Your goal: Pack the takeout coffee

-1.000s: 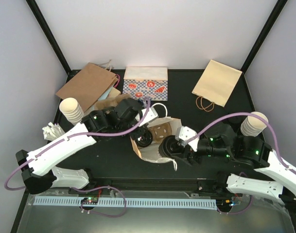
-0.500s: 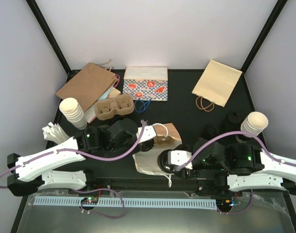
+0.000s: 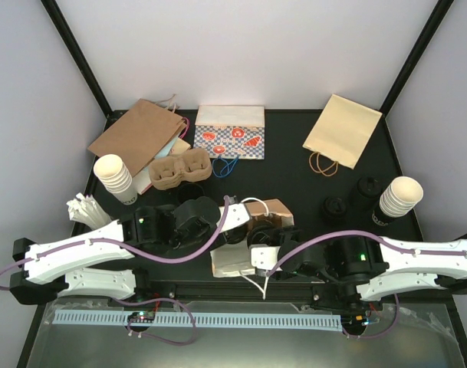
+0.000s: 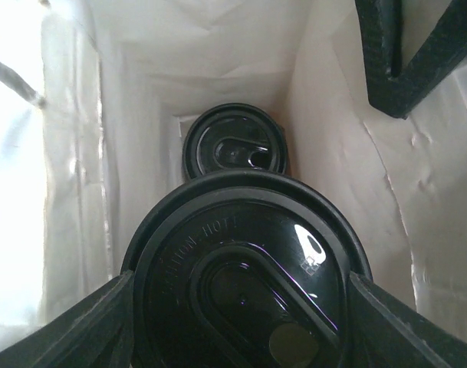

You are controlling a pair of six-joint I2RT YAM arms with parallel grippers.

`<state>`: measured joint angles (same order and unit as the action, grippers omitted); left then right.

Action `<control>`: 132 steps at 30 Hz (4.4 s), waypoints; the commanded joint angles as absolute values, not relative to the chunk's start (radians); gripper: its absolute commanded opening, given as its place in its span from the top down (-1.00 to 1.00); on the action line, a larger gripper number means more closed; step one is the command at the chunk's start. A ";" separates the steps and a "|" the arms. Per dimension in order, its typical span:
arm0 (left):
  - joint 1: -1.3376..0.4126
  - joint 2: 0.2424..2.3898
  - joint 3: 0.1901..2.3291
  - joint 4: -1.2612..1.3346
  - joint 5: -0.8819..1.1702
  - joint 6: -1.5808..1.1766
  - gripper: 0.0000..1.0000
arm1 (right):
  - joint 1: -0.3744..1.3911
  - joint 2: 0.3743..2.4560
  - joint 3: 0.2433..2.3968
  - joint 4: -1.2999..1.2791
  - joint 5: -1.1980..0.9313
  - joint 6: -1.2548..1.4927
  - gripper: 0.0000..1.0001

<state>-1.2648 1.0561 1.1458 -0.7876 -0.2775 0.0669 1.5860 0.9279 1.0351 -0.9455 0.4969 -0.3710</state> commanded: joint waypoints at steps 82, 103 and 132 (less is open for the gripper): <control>-1.494 1.048 1.147 -0.875 -0.446 -0.123 0.97 | 1.608 0.979 0.660 -0.553 0.693 -0.360 0.15; -1.500 1.047 1.146 -0.851 -0.441 -0.120 0.97 | 1.597 0.936 0.667 -0.536 0.709 -0.379 0.16; -1.505 0.989 1.106 -0.785 -0.366 -0.134 0.97 | 1.579 0.938 0.586 -0.504 0.634 -0.355 0.16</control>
